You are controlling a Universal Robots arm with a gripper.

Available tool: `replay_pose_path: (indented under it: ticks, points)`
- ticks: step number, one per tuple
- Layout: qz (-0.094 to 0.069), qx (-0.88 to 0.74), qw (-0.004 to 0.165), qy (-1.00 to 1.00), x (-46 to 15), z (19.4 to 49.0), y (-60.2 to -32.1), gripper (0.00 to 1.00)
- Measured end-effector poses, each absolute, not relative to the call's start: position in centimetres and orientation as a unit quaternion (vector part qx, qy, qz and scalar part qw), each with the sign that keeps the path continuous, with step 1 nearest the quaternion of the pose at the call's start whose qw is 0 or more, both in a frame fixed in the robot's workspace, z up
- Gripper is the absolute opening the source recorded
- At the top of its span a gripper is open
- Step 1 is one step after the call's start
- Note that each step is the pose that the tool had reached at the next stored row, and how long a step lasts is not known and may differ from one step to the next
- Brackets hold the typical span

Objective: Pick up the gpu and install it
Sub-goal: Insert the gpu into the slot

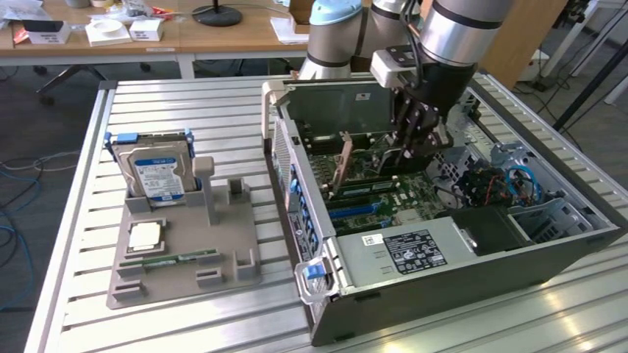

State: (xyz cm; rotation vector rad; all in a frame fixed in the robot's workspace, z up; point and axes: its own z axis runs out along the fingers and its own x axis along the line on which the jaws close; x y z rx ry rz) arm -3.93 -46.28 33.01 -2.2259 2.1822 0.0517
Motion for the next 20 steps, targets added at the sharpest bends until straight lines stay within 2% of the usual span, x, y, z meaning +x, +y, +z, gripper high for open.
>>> replay_pose_path:
  ticks: [20]
  points:
    - [0.017,-0.716,0.012,0.697,-3.9,31.8,-46.3,0.26]
